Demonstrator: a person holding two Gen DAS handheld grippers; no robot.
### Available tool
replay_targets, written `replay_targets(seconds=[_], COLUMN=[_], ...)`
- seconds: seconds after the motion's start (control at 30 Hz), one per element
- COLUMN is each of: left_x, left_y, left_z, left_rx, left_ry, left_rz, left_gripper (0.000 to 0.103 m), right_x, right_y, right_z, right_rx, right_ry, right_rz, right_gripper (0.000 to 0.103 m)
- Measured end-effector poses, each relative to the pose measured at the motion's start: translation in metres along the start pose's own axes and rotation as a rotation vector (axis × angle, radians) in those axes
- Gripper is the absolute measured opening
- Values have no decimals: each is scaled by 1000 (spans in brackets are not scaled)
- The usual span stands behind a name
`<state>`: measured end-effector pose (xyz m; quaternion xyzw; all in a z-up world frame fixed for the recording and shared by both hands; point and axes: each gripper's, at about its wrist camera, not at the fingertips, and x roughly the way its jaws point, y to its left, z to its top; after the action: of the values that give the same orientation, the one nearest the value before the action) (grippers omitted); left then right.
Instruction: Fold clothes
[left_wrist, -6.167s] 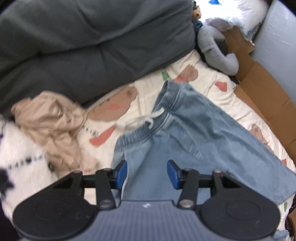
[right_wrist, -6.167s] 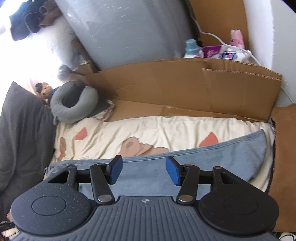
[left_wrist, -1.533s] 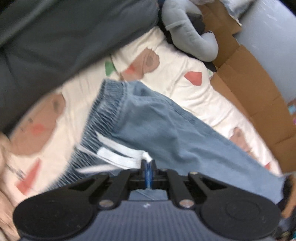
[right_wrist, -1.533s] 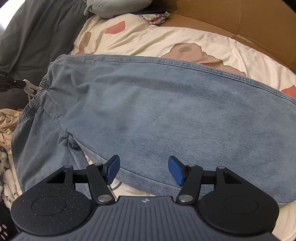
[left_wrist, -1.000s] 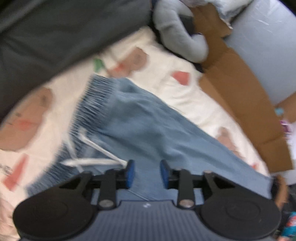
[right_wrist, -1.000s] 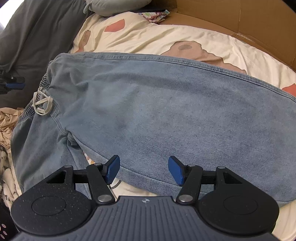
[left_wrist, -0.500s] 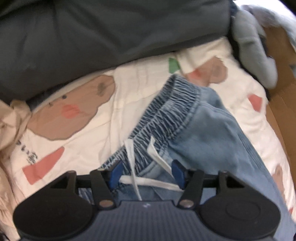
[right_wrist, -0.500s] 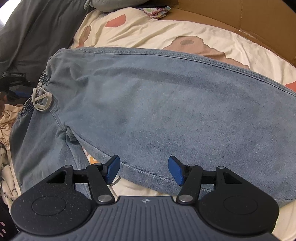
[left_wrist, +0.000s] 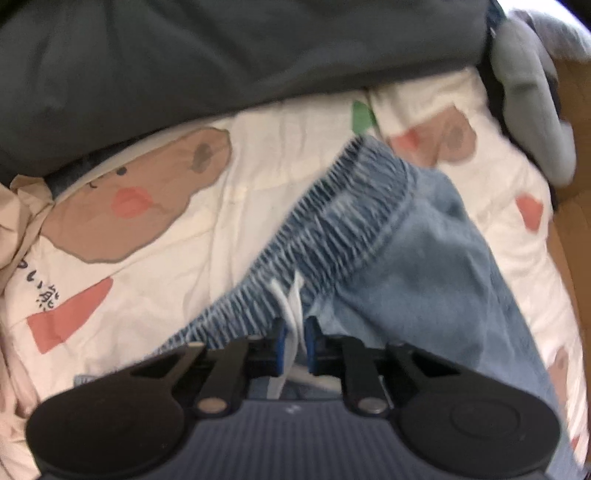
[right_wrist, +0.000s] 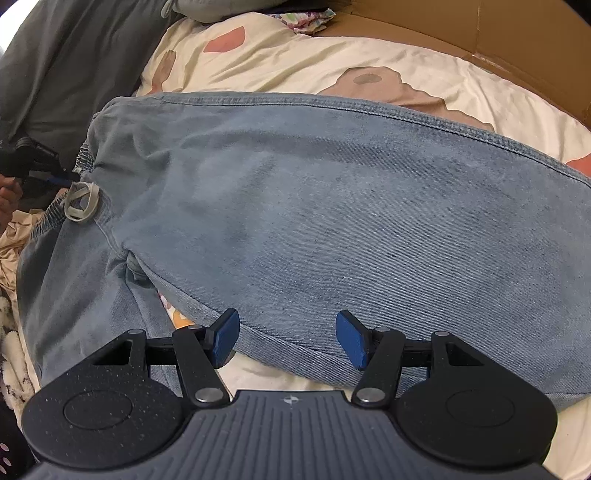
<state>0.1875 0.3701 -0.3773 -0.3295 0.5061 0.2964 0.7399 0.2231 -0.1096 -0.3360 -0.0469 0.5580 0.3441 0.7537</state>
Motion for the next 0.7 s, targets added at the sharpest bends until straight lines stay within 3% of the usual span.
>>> replay_targets(seconds=[0.1, 0.37, 0.5, 0.53, 0.63, 0.7], left_x=[-8, -28, -31, -31, -32, -32], left_y=[-1, -10, -15, -15, -11, -9], left_z=[-13, -52, -63, -62, -48, -38], left_rx=[31, 122, 157, 155, 132, 120], left_ry=[15, 34, 31, 21, -26, -61], left_rz=[-10, -106, -118, -103, -35, -25], left_gripper=[3, 0, 1, 7, 39, 40], right_x=[-2, -4, -6, -7, -8, -6], right_y=[-1, -2, -4, -5, -7, -8], right_z=[2, 2, 3, 3, 3, 2], right_rx=[4, 7, 14, 16, 19, 20], right_ry=[-8, -15, -23, -27, -28, -25], right_rz=[2, 5, 3, 4, 5, 4], right_gripper=[65, 65, 65, 65, 65, 65])
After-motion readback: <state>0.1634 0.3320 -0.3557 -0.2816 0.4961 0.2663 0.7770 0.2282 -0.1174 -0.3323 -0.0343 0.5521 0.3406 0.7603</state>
